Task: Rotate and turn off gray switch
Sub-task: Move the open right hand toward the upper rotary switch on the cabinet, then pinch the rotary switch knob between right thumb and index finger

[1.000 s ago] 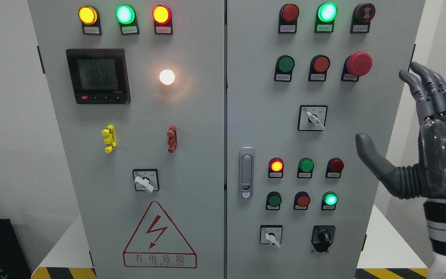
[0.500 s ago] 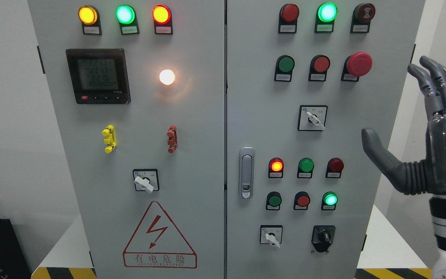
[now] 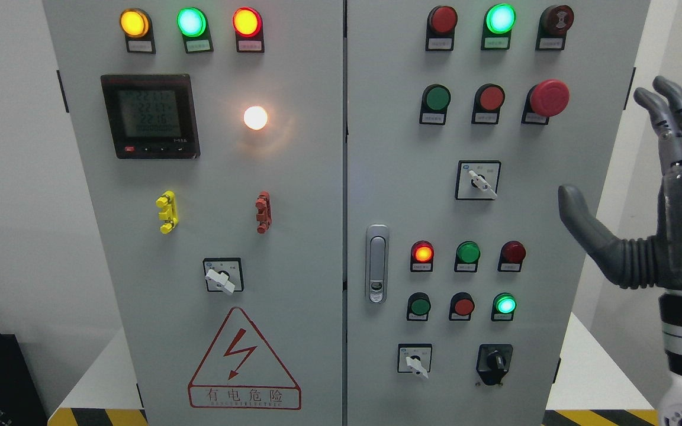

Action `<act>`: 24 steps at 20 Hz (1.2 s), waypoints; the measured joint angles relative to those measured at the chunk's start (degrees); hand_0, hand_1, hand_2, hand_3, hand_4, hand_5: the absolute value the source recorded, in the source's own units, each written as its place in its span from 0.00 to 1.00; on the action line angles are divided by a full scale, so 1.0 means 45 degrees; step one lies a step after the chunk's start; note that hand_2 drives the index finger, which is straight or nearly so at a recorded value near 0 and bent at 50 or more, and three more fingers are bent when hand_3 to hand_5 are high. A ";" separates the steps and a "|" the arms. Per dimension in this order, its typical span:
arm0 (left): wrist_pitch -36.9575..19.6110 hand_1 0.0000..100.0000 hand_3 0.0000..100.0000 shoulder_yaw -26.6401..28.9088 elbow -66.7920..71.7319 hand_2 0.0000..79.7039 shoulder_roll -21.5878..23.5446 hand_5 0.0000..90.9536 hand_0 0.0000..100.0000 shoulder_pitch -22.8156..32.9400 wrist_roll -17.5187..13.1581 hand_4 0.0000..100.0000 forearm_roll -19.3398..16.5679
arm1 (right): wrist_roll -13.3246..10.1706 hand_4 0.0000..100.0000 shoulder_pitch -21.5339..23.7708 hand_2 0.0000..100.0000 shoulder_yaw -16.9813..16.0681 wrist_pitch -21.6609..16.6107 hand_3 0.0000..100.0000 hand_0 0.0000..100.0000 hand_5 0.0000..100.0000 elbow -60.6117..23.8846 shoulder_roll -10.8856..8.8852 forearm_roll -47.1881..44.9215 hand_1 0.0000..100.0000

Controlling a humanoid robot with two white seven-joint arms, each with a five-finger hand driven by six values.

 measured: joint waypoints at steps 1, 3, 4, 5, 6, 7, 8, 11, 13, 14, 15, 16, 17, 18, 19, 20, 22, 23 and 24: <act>0.0000 0.39 0.00 0.0000 0.0000 0.00 0.0000 0.00 0.12 0.0000 0.0000 0.00 0.0000 | -0.0004 0.35 -0.0040 0.30 0.0027 0.0133 0.58 0.25 0.34 0.0014 0.0043 -0.0007 0.31; 0.0000 0.39 0.00 0.0000 0.0000 0.00 0.0000 0.00 0.12 0.0000 0.0000 0.00 0.0000 | -0.0052 0.41 -0.0125 0.43 0.0070 0.0483 0.62 0.22 0.44 0.0052 0.0157 -0.0020 0.31; 0.0000 0.39 0.00 0.0000 0.0000 0.00 0.0000 0.00 0.12 0.0000 -0.0001 0.00 0.0000 | -0.0068 0.44 -0.0187 0.48 0.0092 0.0640 0.64 0.21 0.51 0.0078 0.0223 -0.0025 0.31; 0.0000 0.39 0.00 0.0000 0.0000 0.00 0.0000 0.00 0.12 0.0000 -0.0001 0.00 0.0000 | -0.0031 0.46 -0.0242 0.51 0.0106 0.0898 0.65 0.19 0.55 0.0116 0.0294 -0.0031 0.31; 0.0000 0.39 0.00 0.0000 0.0000 0.00 0.0000 0.00 0.12 0.0000 -0.0001 0.00 0.0000 | 0.0015 0.47 -0.0295 0.53 0.0121 0.1113 0.66 0.19 0.58 0.0146 0.0364 -0.0036 0.30; 0.0000 0.39 0.00 0.0000 0.0000 0.00 0.0000 0.00 0.12 0.0001 -0.0001 0.00 0.0000 | 0.0049 0.49 -0.0354 0.56 0.0138 0.1339 0.68 0.18 0.62 0.0188 0.0447 -0.0040 0.29; 0.0000 0.39 0.00 0.0000 0.0000 0.00 0.0000 0.00 0.12 0.0001 -0.0001 0.00 0.0000 | 0.0093 0.50 -0.0420 0.58 0.0148 0.1469 0.69 0.17 0.63 0.0225 0.0516 -0.0043 0.29; 0.0000 0.39 0.00 0.0000 0.0000 0.00 0.0000 0.00 0.12 0.0000 -0.0003 0.00 0.0000 | 0.0275 0.56 -0.0580 0.64 0.0239 0.2007 0.74 0.14 0.71 0.0346 0.0695 -0.0045 0.28; 0.0000 0.39 0.00 0.0000 0.0000 0.00 0.0000 0.00 0.12 0.0000 -0.0003 0.00 0.0000 | 0.0353 0.58 -0.0684 0.65 0.0352 0.2262 0.76 0.13 0.74 0.0428 0.0807 -0.0030 0.27; 0.0000 0.39 0.00 0.0000 0.0000 0.00 0.0000 0.00 0.12 0.0000 -0.0003 0.00 0.0000 | 0.0379 0.60 -0.0728 0.66 0.0411 0.2413 0.77 0.12 0.75 0.0468 0.0853 -0.0018 0.27; 0.0000 0.39 0.00 0.0000 -0.0001 0.00 0.0000 0.00 0.12 0.0000 -0.0004 0.00 0.0000 | 0.0387 0.60 -0.0769 0.67 0.0480 0.2532 0.78 0.12 0.76 0.0510 0.0894 -0.0003 0.28; 0.0000 0.39 0.00 0.0000 0.0000 0.00 0.0000 0.00 0.12 0.0000 -0.0010 0.00 0.0000 | 0.0389 0.60 -0.0818 0.67 0.0560 0.2654 0.78 0.11 0.76 0.0544 0.0940 0.0021 0.28; 0.0000 0.39 0.00 0.0000 0.0000 0.00 0.0000 0.00 0.12 0.0000 -0.0014 0.00 0.0000 | 0.0391 0.61 -0.0867 0.68 0.0645 0.2821 0.79 0.11 0.76 0.0597 0.0991 0.0037 0.28; 0.0000 0.39 0.00 0.0000 0.0000 0.00 0.0000 0.00 0.12 0.0000 -0.0014 0.00 0.0000 | 0.0391 0.61 -0.0901 0.68 0.0719 0.2924 0.79 0.11 0.76 0.0641 0.1043 0.0053 0.28; 0.0000 0.39 0.00 0.0000 0.0000 0.00 0.0000 0.00 0.12 -0.0001 -0.0014 0.00 0.0000 | 0.0394 0.61 -0.0929 0.68 0.0790 0.2989 0.79 0.11 0.76 0.0689 0.1100 0.0075 0.28; 0.0000 0.39 0.00 0.0000 0.0000 0.00 0.0000 0.00 0.12 -0.0001 -0.0014 0.00 0.0000 | 0.0394 0.61 -0.0955 0.68 0.0865 0.3036 0.79 0.11 0.76 0.0741 0.1165 0.0114 0.28; 0.0000 0.39 0.00 0.0000 0.0000 0.00 0.0000 0.00 0.12 -0.0002 -0.0015 0.00 0.0000 | 0.0398 0.62 -0.0989 0.69 0.0981 0.3163 0.79 0.11 0.76 0.0851 0.1286 0.0290 0.29; 0.0000 0.39 0.00 0.0000 0.0000 0.00 0.0000 0.00 0.12 -0.0002 -0.0015 0.00 0.0000 | 0.0400 0.62 -0.0998 0.69 0.1045 0.3223 0.80 0.11 0.77 0.0929 0.1356 0.0409 0.29; 0.0000 0.39 0.00 0.0000 0.0000 0.00 0.0000 0.00 0.12 -0.0002 -0.0016 0.00 0.0000 | 0.0406 0.62 -0.1001 0.69 0.1113 0.3267 0.80 0.11 0.77 0.1014 0.1442 0.0501 0.30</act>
